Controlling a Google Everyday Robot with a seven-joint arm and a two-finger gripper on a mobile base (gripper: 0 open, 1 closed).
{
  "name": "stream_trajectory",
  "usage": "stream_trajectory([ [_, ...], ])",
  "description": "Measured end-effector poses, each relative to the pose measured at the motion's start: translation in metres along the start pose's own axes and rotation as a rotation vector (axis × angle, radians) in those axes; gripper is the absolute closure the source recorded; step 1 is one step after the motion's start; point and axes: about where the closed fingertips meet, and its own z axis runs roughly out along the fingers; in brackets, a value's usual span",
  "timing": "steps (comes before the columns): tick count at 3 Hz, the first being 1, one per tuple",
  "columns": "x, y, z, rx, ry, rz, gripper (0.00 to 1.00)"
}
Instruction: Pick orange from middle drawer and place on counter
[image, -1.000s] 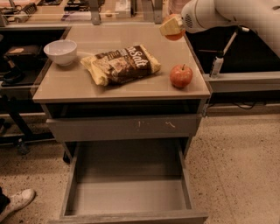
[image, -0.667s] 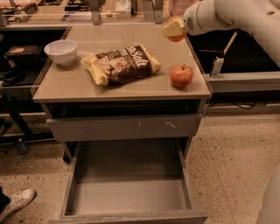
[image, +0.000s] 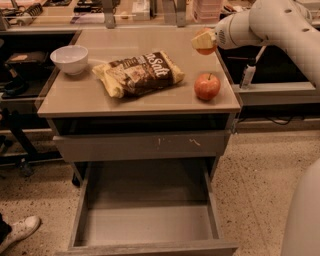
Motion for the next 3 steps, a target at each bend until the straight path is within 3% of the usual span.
stream_trajectory([
  [3,0.020,-0.015,0.045,-0.047,0.055,0.000,1.00],
])
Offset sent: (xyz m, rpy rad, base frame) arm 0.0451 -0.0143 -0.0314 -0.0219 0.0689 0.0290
